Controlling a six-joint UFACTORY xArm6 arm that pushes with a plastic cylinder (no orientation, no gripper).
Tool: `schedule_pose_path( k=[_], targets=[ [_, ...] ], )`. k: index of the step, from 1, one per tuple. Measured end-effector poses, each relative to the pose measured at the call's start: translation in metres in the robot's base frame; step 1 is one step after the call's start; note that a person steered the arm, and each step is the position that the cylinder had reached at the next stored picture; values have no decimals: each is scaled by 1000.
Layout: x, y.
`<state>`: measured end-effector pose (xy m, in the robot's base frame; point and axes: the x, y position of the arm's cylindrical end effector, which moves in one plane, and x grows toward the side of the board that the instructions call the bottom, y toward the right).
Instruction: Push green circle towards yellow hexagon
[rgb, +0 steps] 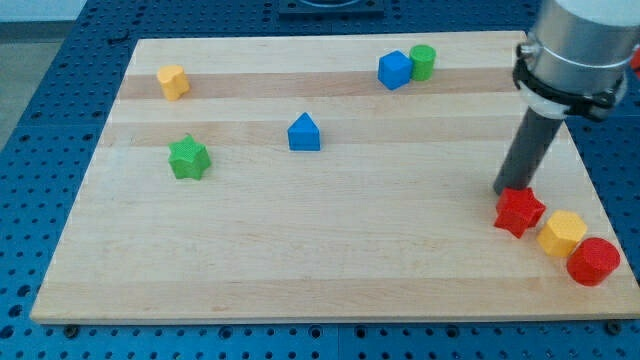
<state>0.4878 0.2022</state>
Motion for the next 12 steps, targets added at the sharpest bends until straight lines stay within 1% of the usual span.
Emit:
schedule_pose_path(
  k=[1, 2, 3, 5, 6, 7, 8, 10, 11, 12],
  targets=[
    [5, 9],
    [-1, 10],
    [-62, 10],
    [-213, 1],
    [-262, -33],
    [-265, -80],
    [-252, -91],
    [-246, -67],
    [-222, -65],
    [-178, -65]
  ],
)
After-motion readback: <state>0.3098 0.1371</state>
